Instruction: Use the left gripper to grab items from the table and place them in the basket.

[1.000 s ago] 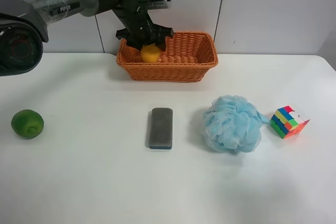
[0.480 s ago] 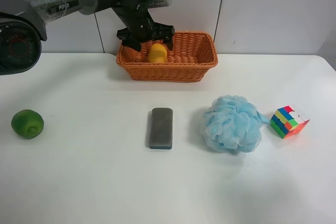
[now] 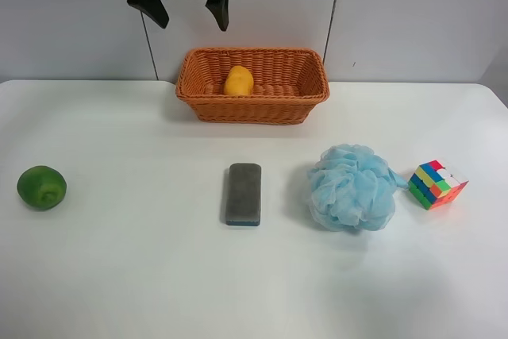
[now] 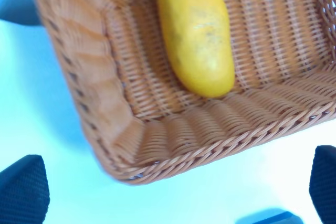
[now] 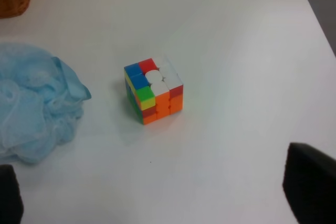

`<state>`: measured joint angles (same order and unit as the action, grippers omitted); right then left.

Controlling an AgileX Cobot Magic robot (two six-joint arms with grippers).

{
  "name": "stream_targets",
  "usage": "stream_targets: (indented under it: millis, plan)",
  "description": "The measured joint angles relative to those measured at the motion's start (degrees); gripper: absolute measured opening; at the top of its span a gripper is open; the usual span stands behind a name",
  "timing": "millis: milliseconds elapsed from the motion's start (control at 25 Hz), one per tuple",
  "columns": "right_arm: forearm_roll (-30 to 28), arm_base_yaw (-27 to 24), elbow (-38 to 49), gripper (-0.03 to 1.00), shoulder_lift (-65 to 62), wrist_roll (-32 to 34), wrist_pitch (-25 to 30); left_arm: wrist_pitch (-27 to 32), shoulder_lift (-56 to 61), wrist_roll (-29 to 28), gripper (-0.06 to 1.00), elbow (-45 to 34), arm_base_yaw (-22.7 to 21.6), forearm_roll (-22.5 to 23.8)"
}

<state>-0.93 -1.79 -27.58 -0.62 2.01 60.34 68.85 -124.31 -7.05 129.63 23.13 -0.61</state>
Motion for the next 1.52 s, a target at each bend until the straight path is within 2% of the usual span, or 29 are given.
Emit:
stream_targets:
  millis: [160,320,480,600,680,840,960,1120,1360,1520]
  plan:
    - [0.0,0.0,0.0,0.99,0.0,0.0,0.0,0.16,7.18,2.68,0.99,-8.5,0.0,0.61]
    - [0.0,0.0,0.0,0.99,0.0,0.0,0.0,-1.01,18.38,4.85,0.99,-25.4,0.0,0.21]
    - [0.0,0.0,0.0,0.99,0.0,0.0,0.0,-11.79,33.66,6.32,0.99,-47.95,-1.25,-3.02]
    - [0.0,0.0,0.0,0.99,0.0,0.0,0.0,-19.28,48.58,6.44,0.99,-63.92,-2.16,-3.59]
    - [0.0,0.0,0.0,0.99,0.0,0.0,0.0,-21.94,57.68,6.49,0.99,-73.39,-2.3,-3.71]
    - [0.0,0.0,0.0,0.99,0.0,0.0,0.0,-25.57,75.54,6.49,0.99,-87.21,-2.3,-3.94]
    - [0.0,0.0,0.0,0.99,0.0,0.0,0.0,-25.71,86.87,6.49,0.99,-95.07,-2.3,-3.96]
    - [0.0,0.0,0.0,0.99,0.0,0.0,0.0,-25.23,99.79,6.55,0.99,-101.54,-3.05,-4.08]
    - [0.0,0.0,0.0,0.99,0.0,0.0,0.0,-25.02,110.37,9.63,0.99,-102.52,-12.08,-4.39]
    - [0.0,0.0,0.0,0.99,0.0,0.0,0.0,-24.53,114.28,11.05,0.99,-102.52,-17.2,-6.83]
